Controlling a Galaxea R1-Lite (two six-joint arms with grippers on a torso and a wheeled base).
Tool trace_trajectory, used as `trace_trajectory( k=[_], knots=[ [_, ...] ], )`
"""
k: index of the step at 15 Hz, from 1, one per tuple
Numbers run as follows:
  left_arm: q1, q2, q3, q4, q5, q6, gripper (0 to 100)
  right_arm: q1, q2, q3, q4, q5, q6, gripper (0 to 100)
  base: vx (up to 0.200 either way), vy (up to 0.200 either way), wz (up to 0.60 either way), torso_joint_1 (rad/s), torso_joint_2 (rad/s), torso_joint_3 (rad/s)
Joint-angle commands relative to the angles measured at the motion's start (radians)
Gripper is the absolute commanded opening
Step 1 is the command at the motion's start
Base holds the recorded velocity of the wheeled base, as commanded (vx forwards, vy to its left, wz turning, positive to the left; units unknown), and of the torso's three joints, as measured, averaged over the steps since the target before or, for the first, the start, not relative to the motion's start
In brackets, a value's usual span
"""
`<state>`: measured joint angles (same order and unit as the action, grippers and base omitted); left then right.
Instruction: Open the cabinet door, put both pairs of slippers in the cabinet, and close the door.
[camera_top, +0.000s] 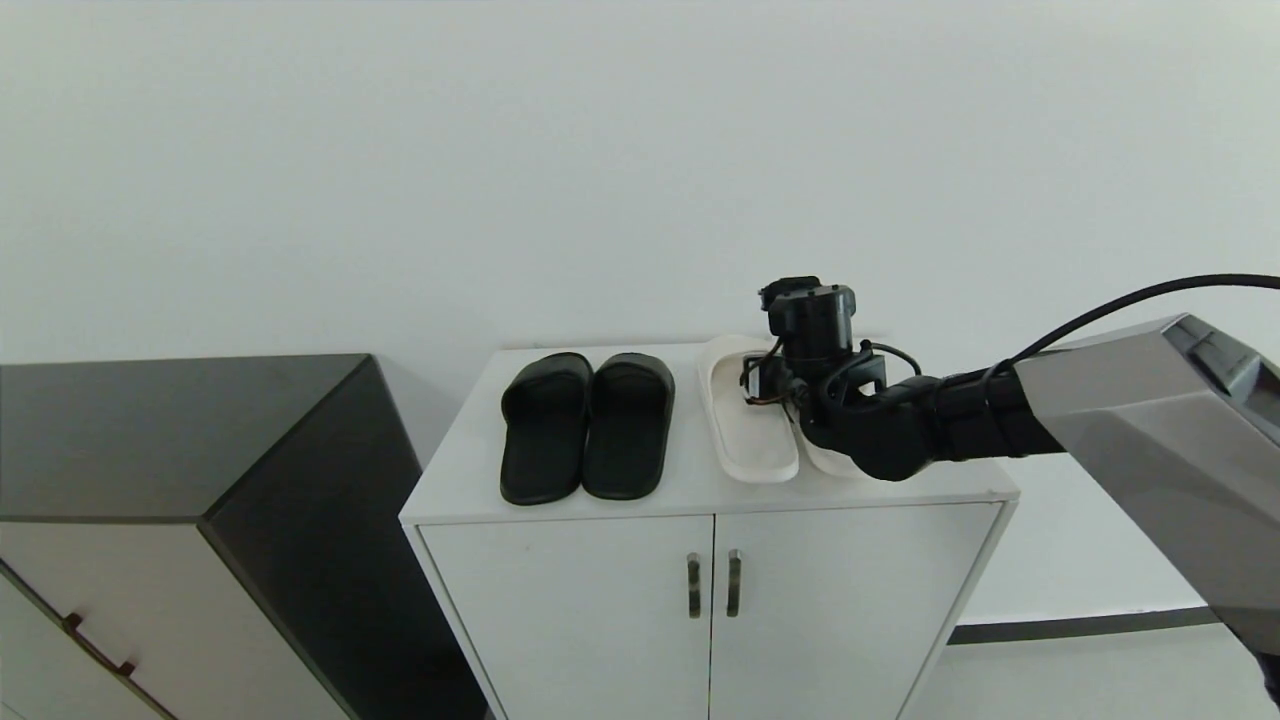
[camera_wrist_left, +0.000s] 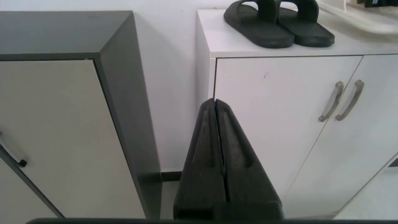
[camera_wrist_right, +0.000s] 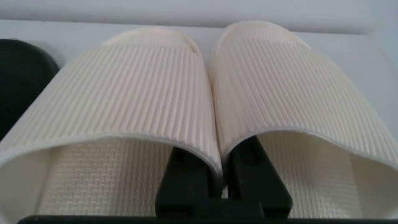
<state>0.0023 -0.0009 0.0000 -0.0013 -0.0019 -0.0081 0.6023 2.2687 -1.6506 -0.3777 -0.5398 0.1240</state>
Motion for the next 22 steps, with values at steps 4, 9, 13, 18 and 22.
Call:
trace_trajectory(
  k=[4, 9, 13, 18, 22],
  knots=[
    [0.001, 0.001, 0.000, 0.000, 0.000, -0.001, 0, 0.129, -0.344, 0.347, -0.001, 0.098, -0.001, 0, 0.000, 0.000, 0.00, 0.000, 0.00, 0.000],
    [0.001, 0.001, 0.000, 0.000, -0.033, 0.005, 0, 0.174, -0.704, 0.743, -0.003, 0.343, -0.014, 0, 0.000, 0.000, 0.00, 0.000, 0.00, 0.000],
    [0.001, 0.001, 0.000, 0.000, -0.033, 0.005, 0, 0.189, -0.779, 0.858, -0.012, 0.416, -0.006, 0, 0.000, 0.000, 0.00, 0.000, 0.00, 0.000],
    [0.001, 0.001, 0.000, 0.001, -0.036, 0.005, 0, 0.192, -0.779, 0.865, -0.023, 0.422, -0.006, 0, -0.040, 0.000, 0.00, 0.000, 0.00, 0.000],
    [0.001, 0.002, 0.000, 0.000, -0.036, 0.003, 0, 0.206, -0.778, 0.893, -0.029, 0.426, -0.009, 0, -0.200, 0.000, 0.00, 0.008, 0.00, 0.001]
  ],
)
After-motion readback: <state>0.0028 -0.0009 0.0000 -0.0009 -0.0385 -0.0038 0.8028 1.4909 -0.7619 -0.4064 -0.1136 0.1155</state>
